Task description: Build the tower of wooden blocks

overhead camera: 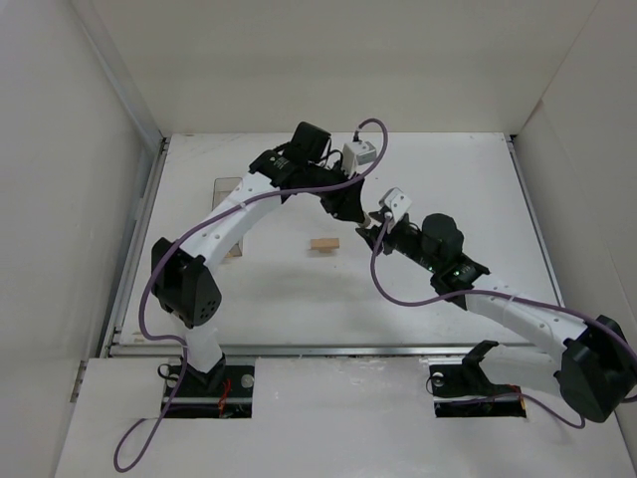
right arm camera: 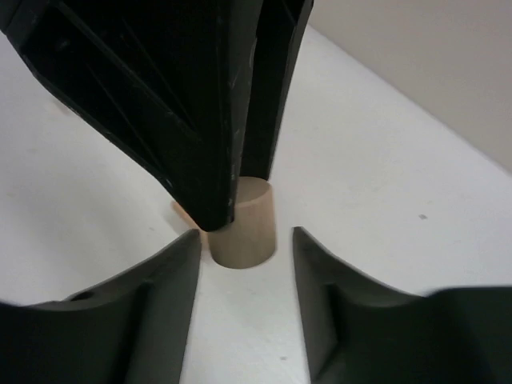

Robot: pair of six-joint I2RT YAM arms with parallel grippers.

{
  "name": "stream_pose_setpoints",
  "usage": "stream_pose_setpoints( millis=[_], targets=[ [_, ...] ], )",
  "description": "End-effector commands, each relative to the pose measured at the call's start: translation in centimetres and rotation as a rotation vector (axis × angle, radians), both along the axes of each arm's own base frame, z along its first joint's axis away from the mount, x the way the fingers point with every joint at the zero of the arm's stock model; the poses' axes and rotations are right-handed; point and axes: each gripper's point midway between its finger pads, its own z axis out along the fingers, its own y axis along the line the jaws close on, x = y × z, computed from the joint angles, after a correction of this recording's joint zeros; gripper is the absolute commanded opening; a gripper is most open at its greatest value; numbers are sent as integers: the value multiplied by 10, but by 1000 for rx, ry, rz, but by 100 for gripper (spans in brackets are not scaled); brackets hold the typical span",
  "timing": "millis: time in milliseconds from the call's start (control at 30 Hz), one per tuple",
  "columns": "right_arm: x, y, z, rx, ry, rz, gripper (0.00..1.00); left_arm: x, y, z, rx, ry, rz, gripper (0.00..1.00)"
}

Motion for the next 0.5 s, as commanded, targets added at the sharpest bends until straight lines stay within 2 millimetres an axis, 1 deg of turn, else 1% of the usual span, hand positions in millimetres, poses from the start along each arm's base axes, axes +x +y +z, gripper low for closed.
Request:
stream_pose_setpoints(
  millis=[0, 33, 67, 133, 167, 200, 233, 300, 367, 400, 433, 467],
  targets=[
    [9, 0, 42, 95, -57, -55, 60, 2, 7, -5, 73, -16, 57, 0],
    [11, -1, 45, 100, -50, -64, 83, 11, 10, -5, 99, -46, 95, 0],
    [14, -2, 37, 99, -19, -87, 100, 25, 20, -11, 159, -84, 175, 0],
    [15, -5, 34, 98, -2, -107, 100, 42, 30, -16, 216, -132, 263, 0],
    [12, -7, 29, 90, 8, -107, 100, 48, 37, -27, 263, -139, 298, 0],
    [13, -11, 27, 95, 13, -131, 100, 61, 49, -30, 320, -182, 367, 0],
    [12, -15, 26, 96, 11, -144, 100, 64, 54, -40, 360, -183, 390, 0],
    [5, -23, 23, 99, 7, -159, 100, 69, 66, -59, 435, -192, 418, 0],
    [-1, -28, 12, 87, 21, -160, 100, 66, 71, -77, 478, -168, 415, 0],
    [-4, -32, 16, 97, 9, -169, 100, 64, 70, -91, 512, -160, 397, 0],
    [-6, -33, 15, 98, 7, -169, 100, 65, 73, -99, 535, -156, 402, 0],
    [-8, -35, 8, 85, 22, -170, 100, 60, 71, -106, 549, -146, 387, 0]
  ],
)
